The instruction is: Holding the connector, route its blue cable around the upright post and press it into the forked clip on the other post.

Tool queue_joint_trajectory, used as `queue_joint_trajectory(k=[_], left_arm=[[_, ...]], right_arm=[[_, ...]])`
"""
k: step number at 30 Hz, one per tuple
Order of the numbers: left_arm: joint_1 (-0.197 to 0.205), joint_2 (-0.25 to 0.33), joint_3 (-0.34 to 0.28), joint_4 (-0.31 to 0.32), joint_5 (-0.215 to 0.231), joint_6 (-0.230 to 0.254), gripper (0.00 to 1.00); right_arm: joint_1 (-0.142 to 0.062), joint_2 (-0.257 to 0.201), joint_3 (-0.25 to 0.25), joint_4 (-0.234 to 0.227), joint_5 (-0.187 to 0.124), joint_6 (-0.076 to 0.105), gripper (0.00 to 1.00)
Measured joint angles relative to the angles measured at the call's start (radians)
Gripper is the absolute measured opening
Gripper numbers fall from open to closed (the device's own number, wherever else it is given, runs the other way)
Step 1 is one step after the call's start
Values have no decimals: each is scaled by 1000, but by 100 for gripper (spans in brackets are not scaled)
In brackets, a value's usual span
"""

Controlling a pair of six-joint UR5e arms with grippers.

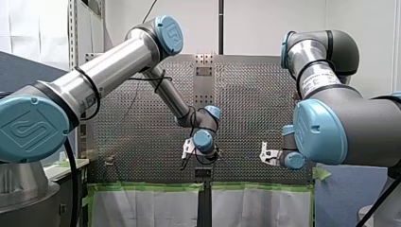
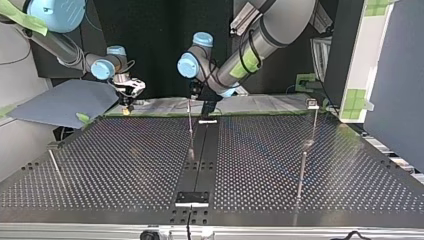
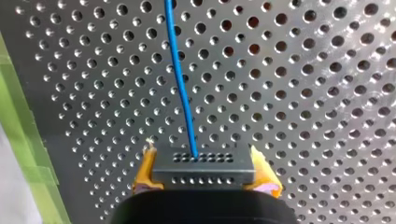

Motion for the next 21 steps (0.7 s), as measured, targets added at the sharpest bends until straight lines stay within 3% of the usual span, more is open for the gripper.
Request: queue_joint_trajectory(k=[21], left_arm=[[-16, 16, -13, 7, -34, -11, 100]], right_arm=[[0, 0, 0, 2, -2, 3, 0]])
